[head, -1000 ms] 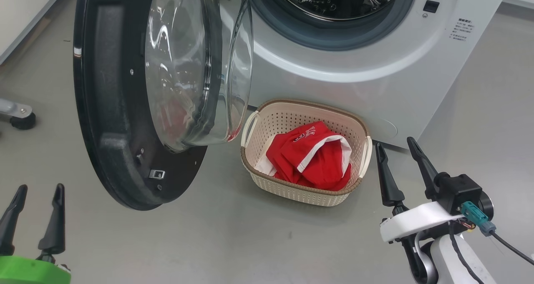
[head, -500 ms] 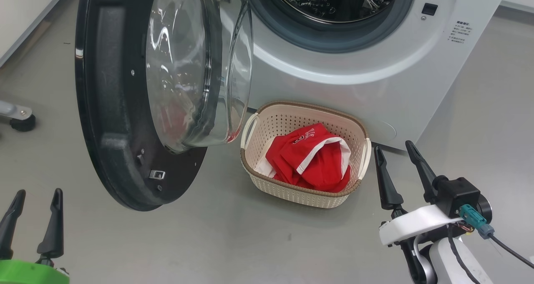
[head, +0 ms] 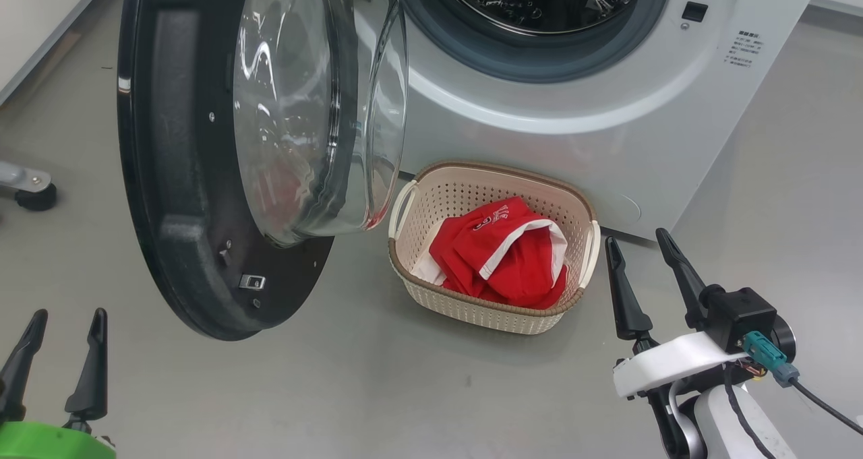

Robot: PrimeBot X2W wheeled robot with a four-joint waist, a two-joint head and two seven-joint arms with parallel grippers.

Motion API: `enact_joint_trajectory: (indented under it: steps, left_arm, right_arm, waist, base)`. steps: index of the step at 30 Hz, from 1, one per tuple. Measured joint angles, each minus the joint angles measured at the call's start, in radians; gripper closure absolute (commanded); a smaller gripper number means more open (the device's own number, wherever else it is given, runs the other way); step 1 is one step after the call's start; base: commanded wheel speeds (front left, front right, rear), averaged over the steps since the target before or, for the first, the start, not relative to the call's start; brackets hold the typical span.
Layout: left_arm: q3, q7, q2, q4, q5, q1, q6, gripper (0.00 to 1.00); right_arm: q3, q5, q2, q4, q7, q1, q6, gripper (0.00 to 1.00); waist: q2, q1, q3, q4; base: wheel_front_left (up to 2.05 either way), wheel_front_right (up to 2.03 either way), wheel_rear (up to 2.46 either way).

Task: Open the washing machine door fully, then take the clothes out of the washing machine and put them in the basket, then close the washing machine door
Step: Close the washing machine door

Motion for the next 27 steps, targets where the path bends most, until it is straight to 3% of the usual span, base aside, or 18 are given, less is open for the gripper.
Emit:
enact_joint_trajectory:
  steps: [24,26,27]
  left_arm:
    - [-0.008,-0.001,0.005,0.011,0.007,-0.011,-0.001,0.00]
    - [-0.008,-0.001,0.005,0.008,0.007,-0.015,-0.001,0.74]
    - [-0.009,-0.001,0.005,0.007,0.007,-0.015,-0.001,1.00]
  right_arm:
    - [-0.004,0.000,0.001,-0.001,0.000,0.000,0.000,0.00]
    - [-0.004,0.000,0.001,-0.001,0.000,0.000,0.000,0.00]
    - [-0.004,0.000,0.001,-0.001,0.000,0.000,0.000,0.00]
  waist:
    - [0.0000,0.0000,0.007,0.002]
    - [0.0000,0.0000,0.008,0.002]
    - [0.0000,0.0000,0.008,0.002]
  base:
    - [0.00,0.00,0.00]
    - [0.00,0.00,0.00]
    - [0.00,0.00,0.00]
